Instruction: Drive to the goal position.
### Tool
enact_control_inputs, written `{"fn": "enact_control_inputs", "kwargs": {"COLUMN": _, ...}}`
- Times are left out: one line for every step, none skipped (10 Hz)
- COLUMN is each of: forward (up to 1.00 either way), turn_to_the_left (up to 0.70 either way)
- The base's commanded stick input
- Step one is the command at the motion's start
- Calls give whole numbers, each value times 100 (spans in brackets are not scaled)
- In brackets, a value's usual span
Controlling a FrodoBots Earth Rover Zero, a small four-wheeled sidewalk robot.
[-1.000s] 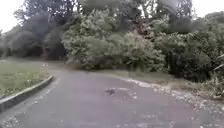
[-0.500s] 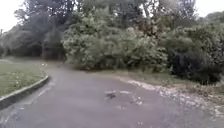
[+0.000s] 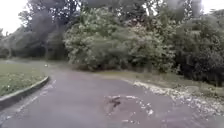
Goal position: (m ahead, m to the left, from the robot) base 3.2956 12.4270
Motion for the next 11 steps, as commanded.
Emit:
{"fn": "enact_control_inputs", "kwargs": {"forward": 70, "turn_to_the_left": 27}}
{"fn": "enact_control_inputs", "kwargs": {"forward": 70, "turn_to_the_left": 27}}
{"fn": "enact_control_inputs", "kwargs": {"forward": 70, "turn_to_the_left": 27}}
{"fn": "enact_control_inputs", "kwargs": {"forward": 70, "turn_to_the_left": 27}}
{"fn": "enact_control_inputs", "kwargs": {"forward": 70, "turn_to_the_left": 27}}
{"fn": "enact_control_inputs", "kwargs": {"forward": 70, "turn_to_the_left": 27}}
{"fn": "enact_control_inputs", "kwargs": {"forward": 70, "turn_to_the_left": 0}}
{"fn": "enact_control_inputs", "kwargs": {"forward": 70, "turn_to_the_left": 0}}
{"fn": "enact_control_inputs", "kwargs": {"forward": 70, "turn_to_the_left": 0}}
{"fn": "enact_control_inputs", "kwargs": {"forward": 70, "turn_to_the_left": 0}}
{"fn": "enact_control_inputs", "kwargs": {"forward": 70, "turn_to_the_left": 2}}
